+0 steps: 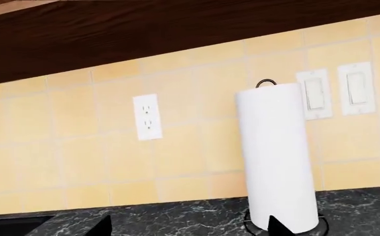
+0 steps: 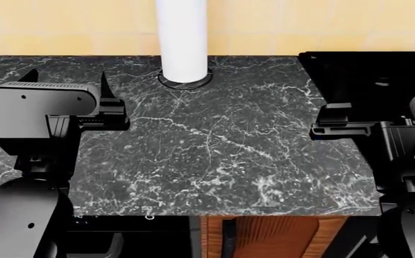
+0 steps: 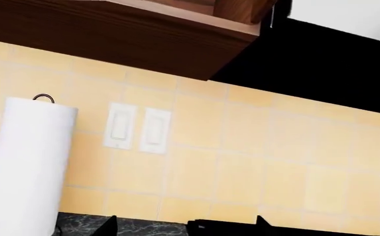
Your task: Pick and place the shaker into the drawer. Then close the cabinet.
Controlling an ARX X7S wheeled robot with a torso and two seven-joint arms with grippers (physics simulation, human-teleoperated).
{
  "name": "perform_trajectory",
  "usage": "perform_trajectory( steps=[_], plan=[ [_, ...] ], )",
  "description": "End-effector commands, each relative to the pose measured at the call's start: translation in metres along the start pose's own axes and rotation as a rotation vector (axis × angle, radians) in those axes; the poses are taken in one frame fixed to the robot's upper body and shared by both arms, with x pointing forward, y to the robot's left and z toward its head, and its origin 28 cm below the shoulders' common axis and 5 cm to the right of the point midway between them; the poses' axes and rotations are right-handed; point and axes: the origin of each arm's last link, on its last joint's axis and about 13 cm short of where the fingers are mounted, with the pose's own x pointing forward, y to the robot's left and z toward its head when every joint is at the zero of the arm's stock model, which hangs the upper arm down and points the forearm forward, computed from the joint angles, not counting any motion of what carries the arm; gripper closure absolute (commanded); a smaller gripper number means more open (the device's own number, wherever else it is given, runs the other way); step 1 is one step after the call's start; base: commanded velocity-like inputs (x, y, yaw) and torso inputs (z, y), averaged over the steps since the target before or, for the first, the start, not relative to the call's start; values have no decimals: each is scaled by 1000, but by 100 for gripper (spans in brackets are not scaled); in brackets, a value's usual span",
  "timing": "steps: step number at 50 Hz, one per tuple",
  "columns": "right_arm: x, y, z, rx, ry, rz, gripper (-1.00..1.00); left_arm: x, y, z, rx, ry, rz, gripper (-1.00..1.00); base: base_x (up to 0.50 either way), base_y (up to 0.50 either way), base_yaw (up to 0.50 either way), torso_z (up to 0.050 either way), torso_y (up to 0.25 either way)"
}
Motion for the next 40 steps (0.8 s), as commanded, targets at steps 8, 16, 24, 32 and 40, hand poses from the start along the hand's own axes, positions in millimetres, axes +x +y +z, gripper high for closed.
perform_trajectory(
  steps=[8,16,24,32,40],
  plan=[
    [4,2,-5,17,24,29,-100,4,0,-6,-21,-3,-7,-100,367,-138,0,0,0],
    [4,2,-5,15,23,30,-100,4,1,-7,-21,-2,-6,-100,370,-77,0,0,1],
    [4,3,-5,15,20,30,-100,4,2,-7,-22,-3,-3,-100,373,-7,0,0,1],
    [3,3,-5,12,14,29,-100,3,2,-7,-21,-2,-3,-100,28,0,0,0,0],
    [-14,-15,14,-25,-149,-33,-100,3,3,-6,-23,-5,-1,-100,0,0,0,0,0]
  ],
)
